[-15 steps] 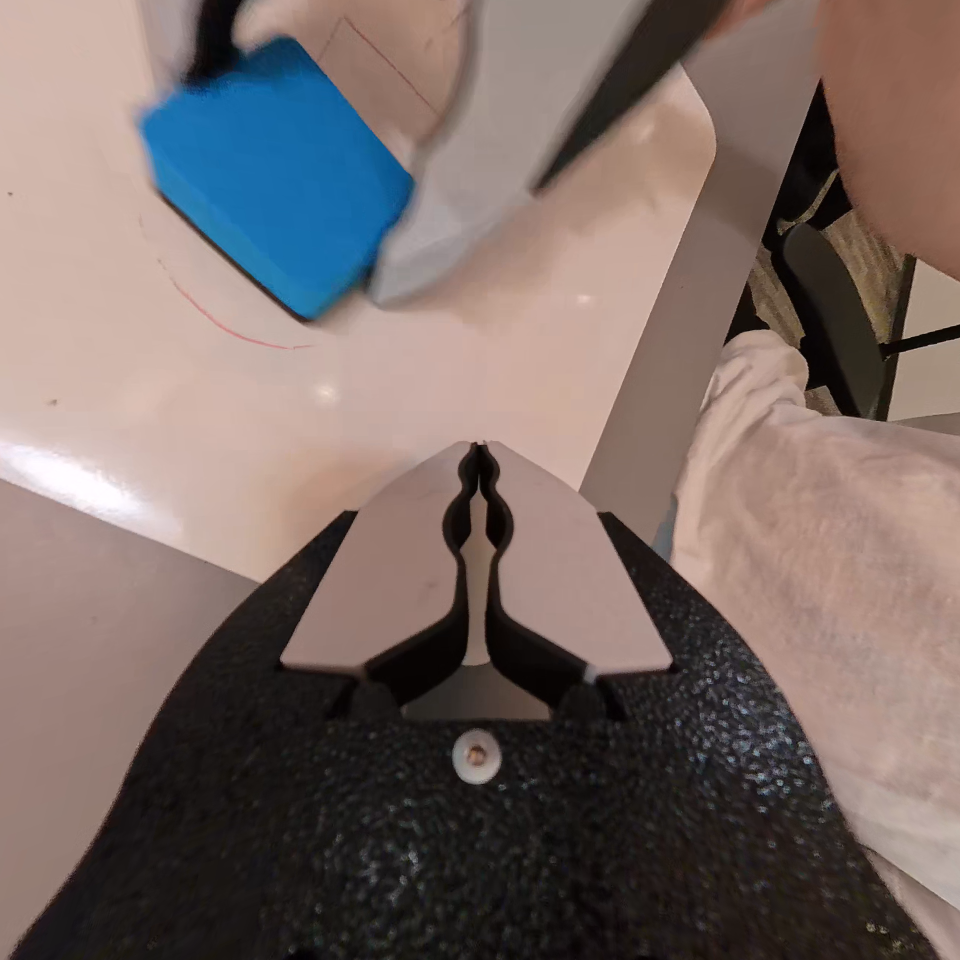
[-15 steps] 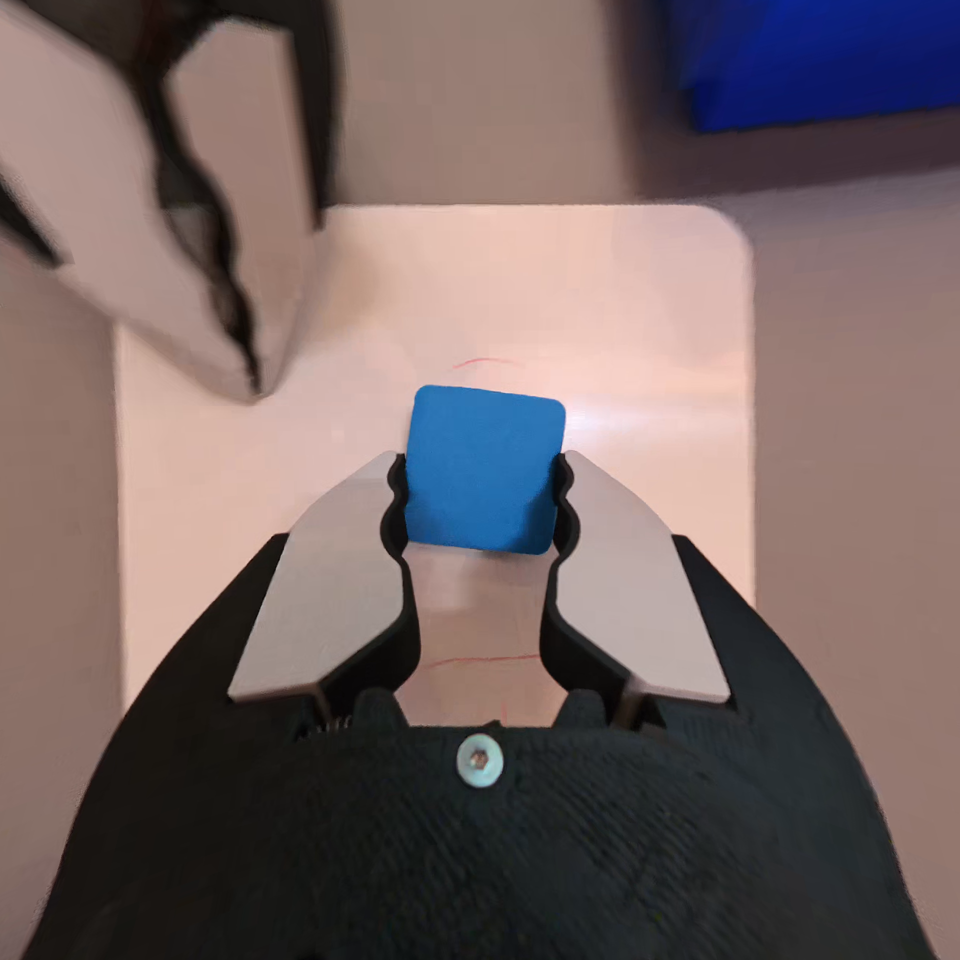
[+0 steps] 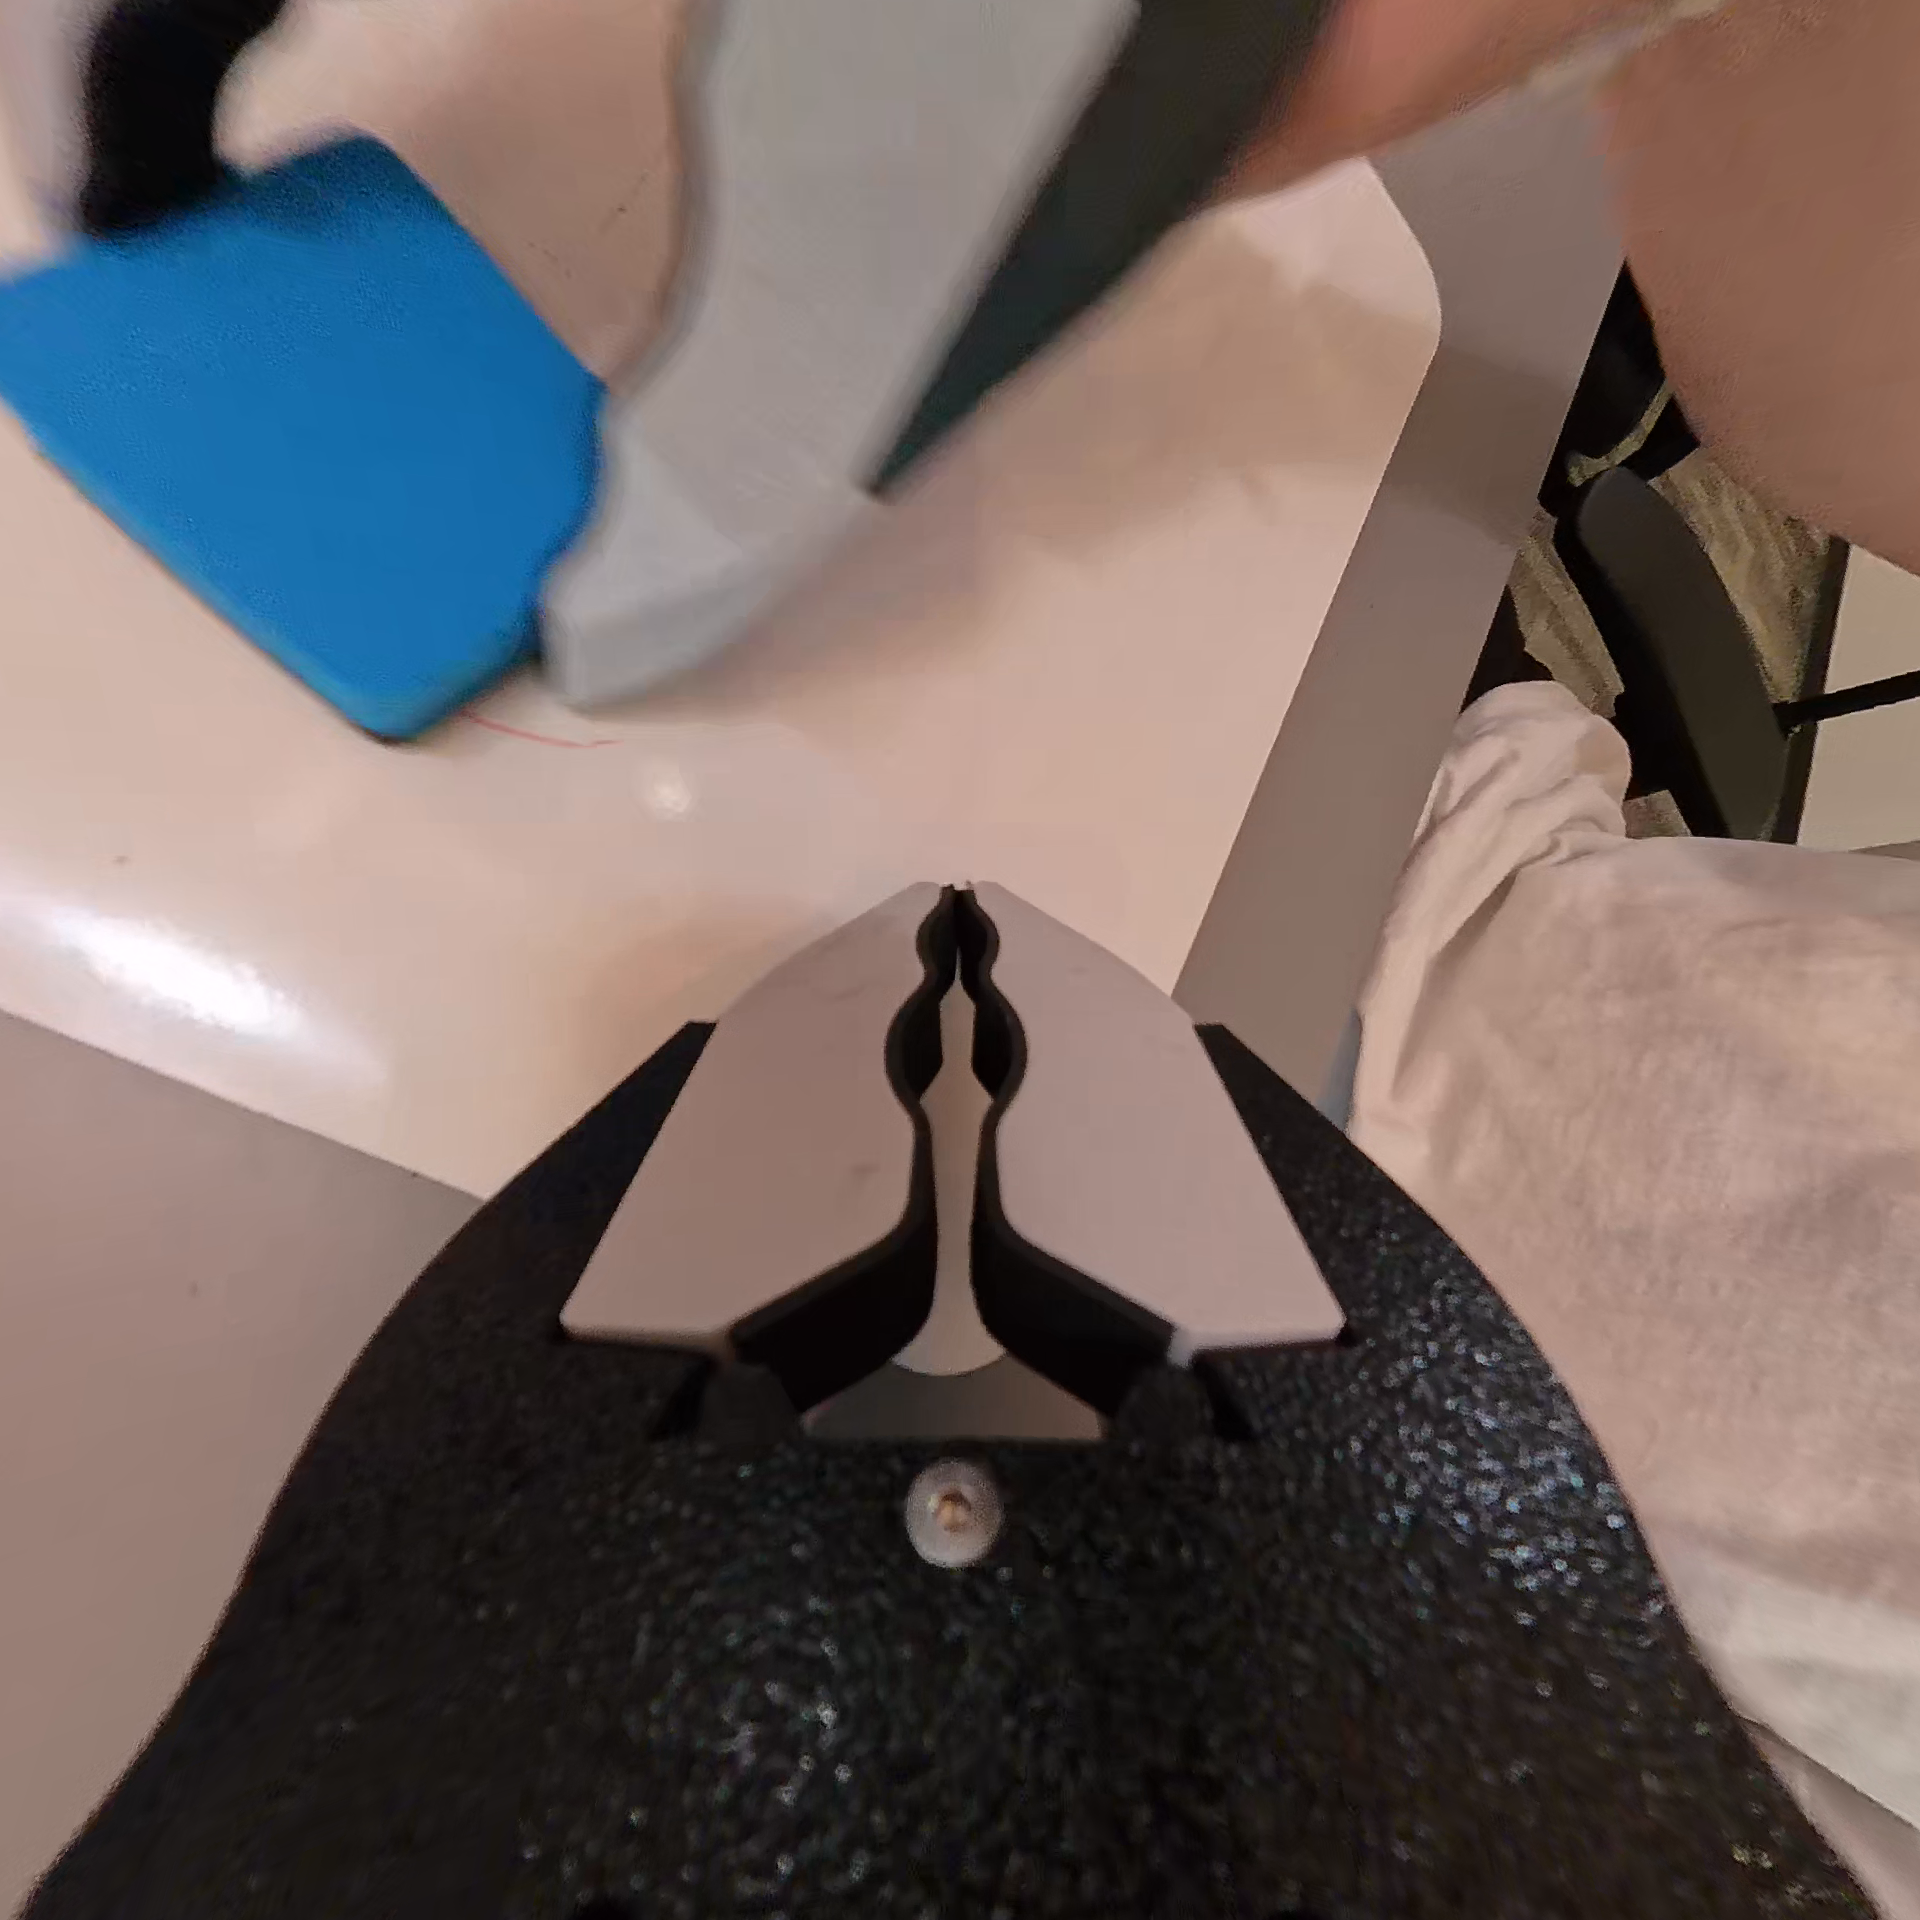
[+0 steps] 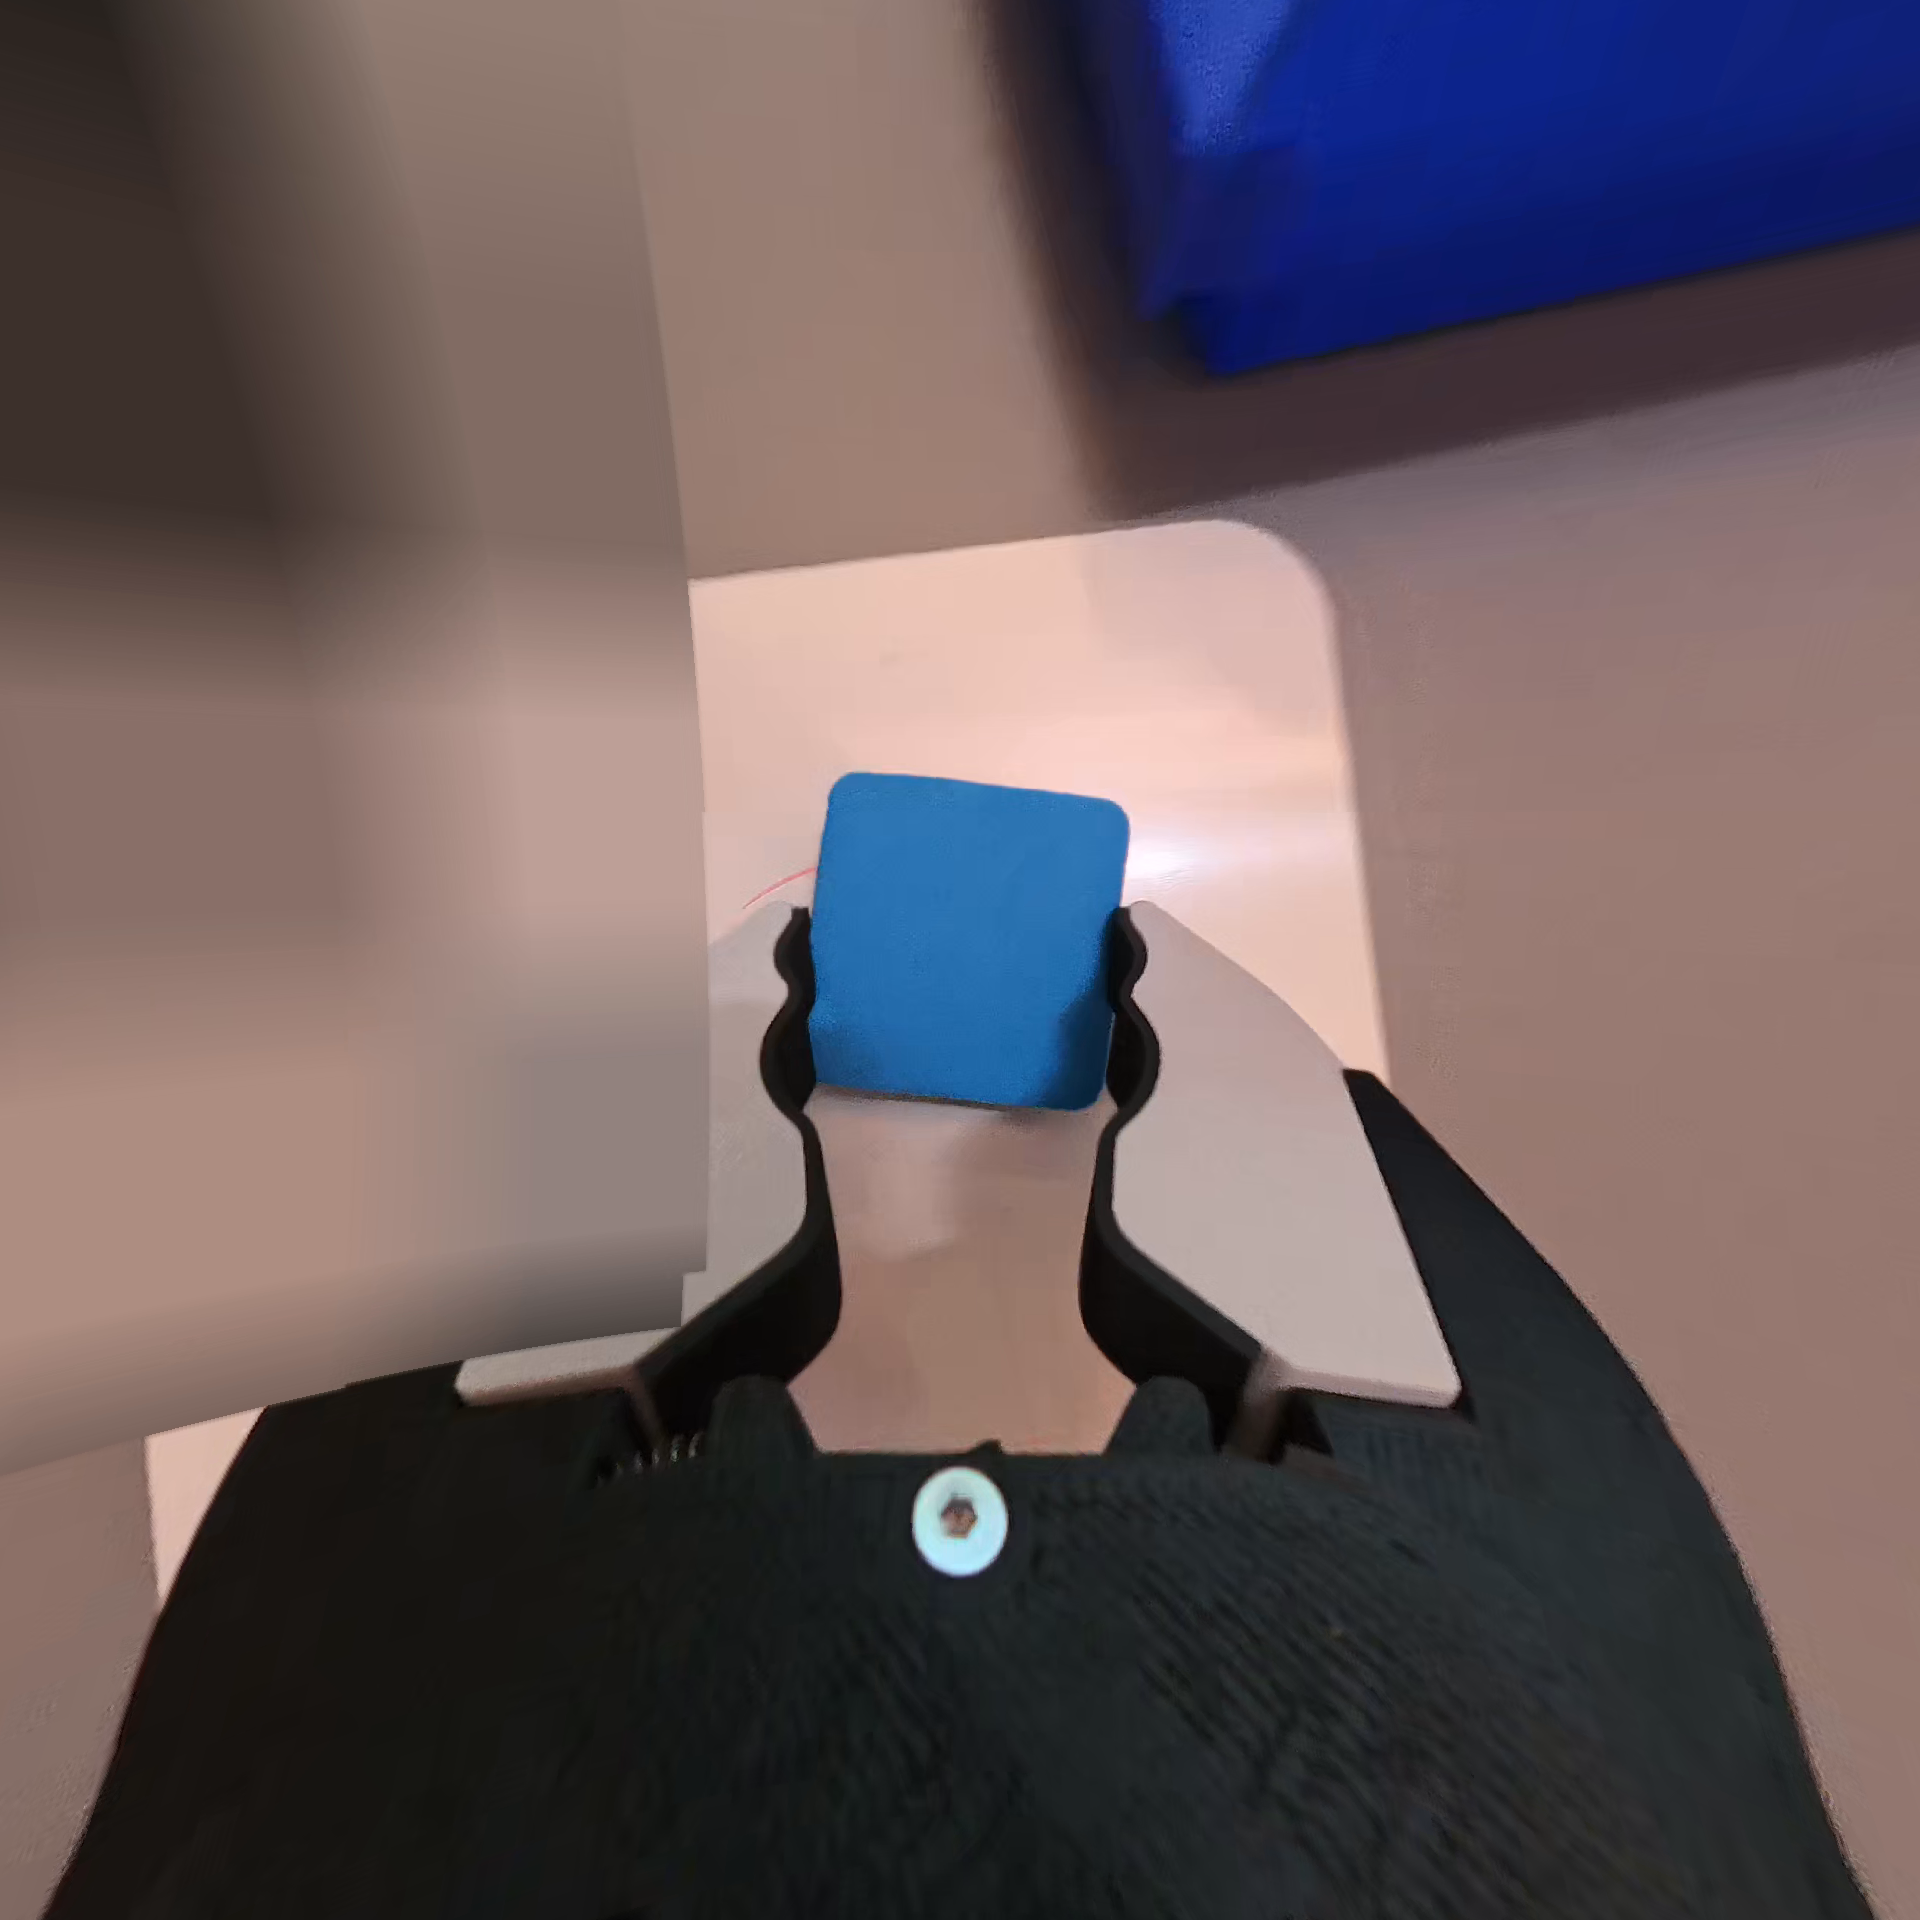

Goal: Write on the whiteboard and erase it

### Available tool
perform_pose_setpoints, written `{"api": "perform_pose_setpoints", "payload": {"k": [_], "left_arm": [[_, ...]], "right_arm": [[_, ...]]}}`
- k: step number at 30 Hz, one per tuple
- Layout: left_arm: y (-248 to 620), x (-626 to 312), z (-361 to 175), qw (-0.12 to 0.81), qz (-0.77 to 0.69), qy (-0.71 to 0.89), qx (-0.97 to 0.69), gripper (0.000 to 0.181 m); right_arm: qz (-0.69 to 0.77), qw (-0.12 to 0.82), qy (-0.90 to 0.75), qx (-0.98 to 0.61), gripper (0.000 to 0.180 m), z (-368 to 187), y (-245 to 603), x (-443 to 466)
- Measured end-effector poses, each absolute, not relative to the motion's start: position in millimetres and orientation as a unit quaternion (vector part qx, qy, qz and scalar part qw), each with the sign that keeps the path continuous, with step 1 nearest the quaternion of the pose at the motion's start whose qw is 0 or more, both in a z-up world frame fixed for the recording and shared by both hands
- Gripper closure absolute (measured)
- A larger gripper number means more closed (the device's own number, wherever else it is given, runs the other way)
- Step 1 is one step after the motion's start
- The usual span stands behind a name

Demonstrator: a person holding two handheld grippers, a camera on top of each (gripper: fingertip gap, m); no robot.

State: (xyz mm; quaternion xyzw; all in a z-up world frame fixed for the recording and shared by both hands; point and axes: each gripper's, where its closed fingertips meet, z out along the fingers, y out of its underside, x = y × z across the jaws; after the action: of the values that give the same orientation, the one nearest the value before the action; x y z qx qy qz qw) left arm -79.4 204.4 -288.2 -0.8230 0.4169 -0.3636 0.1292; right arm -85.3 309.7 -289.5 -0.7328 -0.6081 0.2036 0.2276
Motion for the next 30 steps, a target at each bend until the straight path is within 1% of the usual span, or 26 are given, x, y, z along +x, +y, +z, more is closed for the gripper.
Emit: {"api": "perform_pose_setpoints", "payload": {"k": [1, 5, 8, 10, 11, 13, 15, 17, 19, 20, 22, 25, 28, 30], "left_arm": [[204, -79, -288, 0.132, -0.362, 0.418, -0.823, 0.181], [204, -80, -288, 0.133, -0.362, 0.416, -0.823, 0.181], [204, -79, -288, 0.13, -0.364, 0.418, -0.822, 0.181], [204, -79, -288, 0.131, -0.364, 0.417, -0.822, 0.181], [204, -79, -288, 0.131, -0.364, 0.418, -0.822, 0.181], [204, -79, -288, 0.132, -0.364, 0.418, -0.822, 0.181], [204, -79, -288, 0.13, -0.365, 0.419, -0.821, 0.181], [204, -79, -288, 0.13, -0.365, 0.418, -0.822, 0.181], [205, -79, -288, 0.133, -0.363, 0.417, -0.823, 0.181], [205, -79, -288, 0.135, -0.361, 0.418, -0.823, 0.181], [204, -79, -288, 0.134, -0.362, 0.419, -0.822, 0.181], [204, -79, -288, 0.129, -0.366, 0.418, -0.822, 0.181], [207, -77, -288, 0.137, -0.36, 0.418, -0.823, 0.181], [207, -75, -288, 0.142, -0.354, 0.423, -0.822, 0.181]], "right_arm": [[0.222, 0.231, -0.59, -0.741, 0.125, -289, 313, -89], [0.194, 0.204, -0.688, -0.669, 0.124, -290, 274, -94], [0.202, 0.216, -0.637, -0.712, 0.124, -290, 303, -79], [0.239, 0.225, -0.613, -0.719, 0.125, -289, 311, -77], [0.229, 0.229, -0.63, -0.706, 0.125, -290, 305, -77], [0.225, 0.198, -0.68, -0.669, 0.124, -290, 272, -80], [0.188, 0.188, -0.708, -0.654, 0.124, -291, 264, -72], [0.157, 0.214, -0.65, -0.712, 0.124, -290, 306, -45], [0.204, 0.205, -0.582, -0.76, 0.125, -290, 331, -13], [0.197, 0.202, -0.587, -0.759, 0.125, -290, 331, -1], [0.18, 0.19, -0.647, -0.716, 0.124, -291, 300, 6], [0.183, 0.192, -0.676, -0.687, 0.124, -291, 264, 6], [0.196, 0.223, -0.609, -0.736, 0.125, -291, 294, 25], [0.214, 0.229, -0.607, -0.73, 0.125, -290, 292, 25]]}}
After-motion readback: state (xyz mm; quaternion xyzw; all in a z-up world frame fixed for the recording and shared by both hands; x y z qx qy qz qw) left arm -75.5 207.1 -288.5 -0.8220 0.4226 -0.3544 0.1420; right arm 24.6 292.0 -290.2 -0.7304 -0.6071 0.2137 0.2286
